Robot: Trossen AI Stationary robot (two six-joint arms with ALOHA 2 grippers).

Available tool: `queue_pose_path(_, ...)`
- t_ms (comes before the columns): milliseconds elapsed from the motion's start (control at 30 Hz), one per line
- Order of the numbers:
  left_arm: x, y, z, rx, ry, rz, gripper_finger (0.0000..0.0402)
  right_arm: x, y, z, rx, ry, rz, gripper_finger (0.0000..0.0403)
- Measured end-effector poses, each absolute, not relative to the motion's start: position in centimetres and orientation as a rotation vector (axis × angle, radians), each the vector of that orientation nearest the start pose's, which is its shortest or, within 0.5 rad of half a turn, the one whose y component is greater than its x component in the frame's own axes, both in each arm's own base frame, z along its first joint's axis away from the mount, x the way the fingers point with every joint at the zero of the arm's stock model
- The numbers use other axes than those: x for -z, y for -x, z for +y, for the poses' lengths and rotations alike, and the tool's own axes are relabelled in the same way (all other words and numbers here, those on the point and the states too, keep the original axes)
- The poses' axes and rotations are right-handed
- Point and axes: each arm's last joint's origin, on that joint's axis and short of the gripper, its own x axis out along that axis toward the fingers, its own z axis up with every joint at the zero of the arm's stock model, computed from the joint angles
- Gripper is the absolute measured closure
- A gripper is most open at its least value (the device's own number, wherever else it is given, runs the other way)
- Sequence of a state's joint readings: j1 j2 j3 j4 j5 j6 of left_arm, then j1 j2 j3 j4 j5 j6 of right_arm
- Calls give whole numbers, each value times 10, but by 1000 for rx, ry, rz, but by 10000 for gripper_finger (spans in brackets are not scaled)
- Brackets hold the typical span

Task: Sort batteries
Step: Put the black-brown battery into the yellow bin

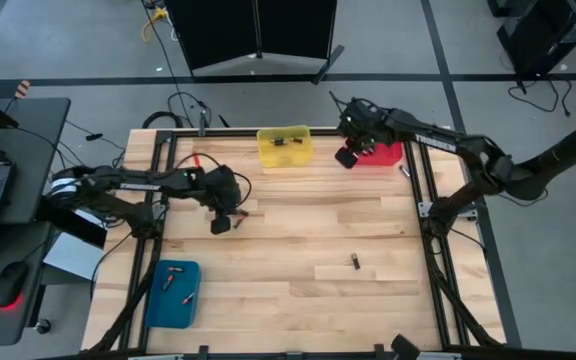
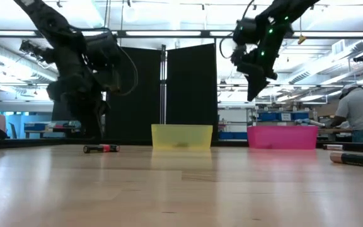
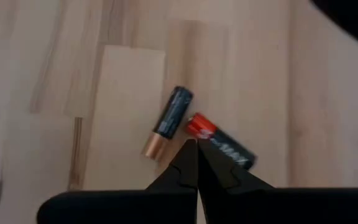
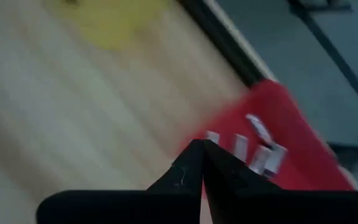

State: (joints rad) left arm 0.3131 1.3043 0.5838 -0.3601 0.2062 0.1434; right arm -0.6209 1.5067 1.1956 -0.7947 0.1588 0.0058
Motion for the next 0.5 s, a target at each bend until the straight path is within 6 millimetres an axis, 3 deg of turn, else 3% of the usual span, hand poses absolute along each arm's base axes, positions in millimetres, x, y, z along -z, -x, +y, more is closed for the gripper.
queue_pose_path(167,-151,-221,66,-38,122,1099,384,-265,-243,-145,642,-219,981,392)
queue_pose_path(333,-161,-227,69,-17,49,1111,342,-264,-241,-124,600,-198,913,386)
queue_pose_path(500,-159,-225,70,-30,-49,1162,295,-258,-236,-111,578,-200,908,378)
